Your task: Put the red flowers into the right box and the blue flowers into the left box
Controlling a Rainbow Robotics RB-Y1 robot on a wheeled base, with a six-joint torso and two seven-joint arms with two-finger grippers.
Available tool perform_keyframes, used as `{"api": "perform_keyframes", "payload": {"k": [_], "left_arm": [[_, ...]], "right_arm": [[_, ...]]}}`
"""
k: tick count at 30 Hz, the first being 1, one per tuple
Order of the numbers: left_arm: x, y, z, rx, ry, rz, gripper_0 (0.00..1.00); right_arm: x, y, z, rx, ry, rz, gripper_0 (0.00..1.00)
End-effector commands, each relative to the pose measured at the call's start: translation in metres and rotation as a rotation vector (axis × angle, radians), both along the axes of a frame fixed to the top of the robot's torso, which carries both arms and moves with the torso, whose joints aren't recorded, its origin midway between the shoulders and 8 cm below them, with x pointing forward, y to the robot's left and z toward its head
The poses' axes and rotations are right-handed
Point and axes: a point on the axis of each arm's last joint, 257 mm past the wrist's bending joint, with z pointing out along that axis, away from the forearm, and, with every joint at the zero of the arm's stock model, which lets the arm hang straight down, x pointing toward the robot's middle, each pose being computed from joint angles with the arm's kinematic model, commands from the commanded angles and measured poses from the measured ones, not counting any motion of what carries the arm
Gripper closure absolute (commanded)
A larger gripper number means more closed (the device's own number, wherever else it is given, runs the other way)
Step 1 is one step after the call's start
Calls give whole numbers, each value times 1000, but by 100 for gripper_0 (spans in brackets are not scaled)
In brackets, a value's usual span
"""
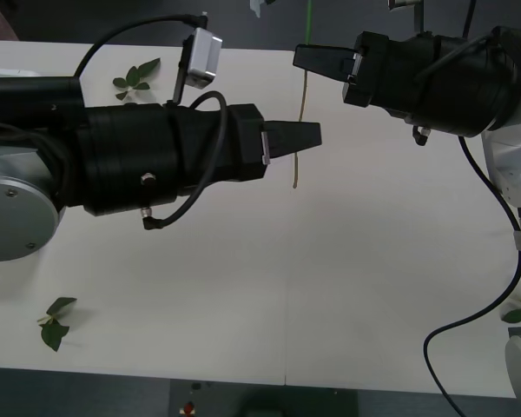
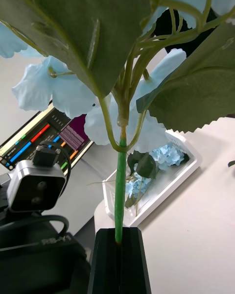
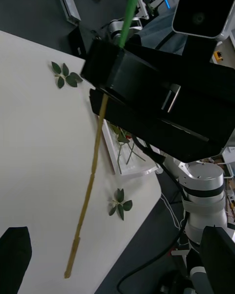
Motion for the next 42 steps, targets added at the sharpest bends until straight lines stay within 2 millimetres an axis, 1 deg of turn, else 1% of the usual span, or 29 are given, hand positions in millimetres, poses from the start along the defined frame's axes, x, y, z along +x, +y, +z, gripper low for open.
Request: {"api": "perform_keyframes", "payload": {"k": [1, 3, 7, 9, 10, 11, 12, 13, 14, 19, 31, 33, 34, 36, 38, 39, 42], "left_arm": [[7, -14, 9, -8, -11, -7, 0], [13, -18, 6, 11, -33, 2, 0], [26, -19, 4, 36, -75, 36, 0], [28, -24, 3, 39, -73, 34, 0], [28, -27, 4, 37, -75, 31, 6], [28, -29, 4, 33, -74, 30, 20], [29, -30, 6, 30, -76, 31, 57], [29, -32, 6, 28, -75, 30, 84], [30, -33, 5, 31, -76, 30, 100], [31, -37, 2, 49, -90, 27, 100], [38, -32, 2, 67, -111, 50, 100], [39, -31, 2, 69, -114, 52, 100], [40, -30, 2, 72, -116, 55, 100], [41, -29, 3, 71, -123, 59, 100], [42, -28, 5, 70, -127, 63, 100], [43, -28, 6, 70, -130, 64, 100], [47, -22, 7, 79, -137, 77, 100]], "right_arm": [[-10, 6, 31, 20, -62, 24, 100], [-10, 6, 31, 20, -62, 24, 100], [-10, 6, 31, 20, -62, 24, 100], [-10, 6, 31, 20, -62, 24, 100], [-10, 6, 31, 20, -62, 24, 100], [-10, 6, 31, 20, -62, 24, 100], [-10, 6, 31, 20, -62, 24, 100], [-10, 6, 31, 20, -62, 24, 100], [-10, 6, 31, 20, -62, 24, 100], [-10, 6, 31, 20, -62, 24, 100], [-10, 6, 31, 20, -62, 24, 100], [-10, 6, 31, 20, -62, 24, 85], [-10, 6, 31, 20, -62, 24, 67], [-10, 6, 31, 20, -62, 24, 28], [-10, 6, 31, 20, -62, 24, 2], [-10, 6, 31, 20, -62, 24, 0], [-10, 6, 31, 20, -62, 24, 0]]}}
